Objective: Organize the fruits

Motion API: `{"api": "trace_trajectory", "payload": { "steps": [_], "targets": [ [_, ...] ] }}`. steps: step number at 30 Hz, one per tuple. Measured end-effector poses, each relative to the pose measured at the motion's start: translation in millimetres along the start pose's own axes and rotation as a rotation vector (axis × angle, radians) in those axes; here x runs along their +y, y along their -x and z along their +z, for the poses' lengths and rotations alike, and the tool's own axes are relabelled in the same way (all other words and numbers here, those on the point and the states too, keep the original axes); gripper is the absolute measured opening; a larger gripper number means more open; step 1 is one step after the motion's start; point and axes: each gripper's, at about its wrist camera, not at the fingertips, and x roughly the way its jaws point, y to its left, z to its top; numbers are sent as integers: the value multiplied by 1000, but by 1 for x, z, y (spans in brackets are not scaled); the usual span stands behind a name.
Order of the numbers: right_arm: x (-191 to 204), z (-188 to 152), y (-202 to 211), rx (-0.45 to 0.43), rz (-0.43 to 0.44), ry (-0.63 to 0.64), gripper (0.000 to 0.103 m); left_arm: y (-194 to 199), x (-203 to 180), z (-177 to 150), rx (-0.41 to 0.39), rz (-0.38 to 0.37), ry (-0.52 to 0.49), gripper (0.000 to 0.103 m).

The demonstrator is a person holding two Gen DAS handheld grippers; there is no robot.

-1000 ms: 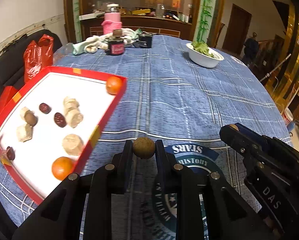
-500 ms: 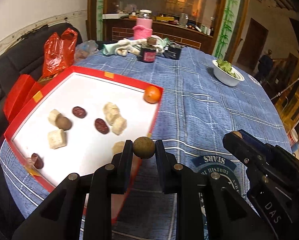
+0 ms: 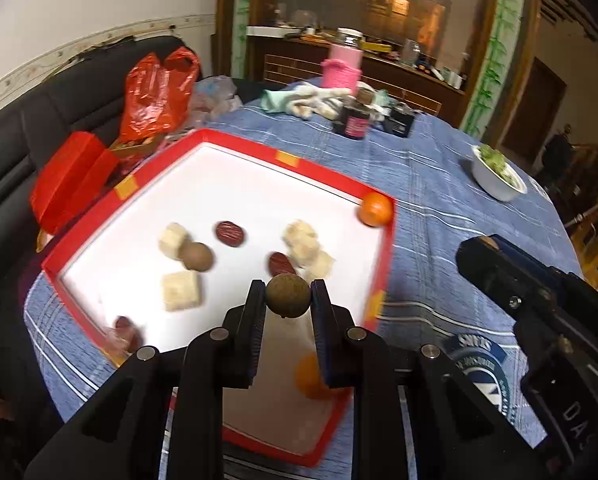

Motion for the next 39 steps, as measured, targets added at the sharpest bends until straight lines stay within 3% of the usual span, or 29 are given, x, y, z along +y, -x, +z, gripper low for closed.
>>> {"api": "trace_trajectory", "payload": {
  "steps": [26, 39],
  "targets": [
    [28, 14, -57, 81, 43, 45, 21, -18, 53, 29, -12, 99, 88, 20],
    [29, 29, -97, 107, 48, 35, 21, -44, 54, 44, 12, 143, 62, 20]
  ]
}}
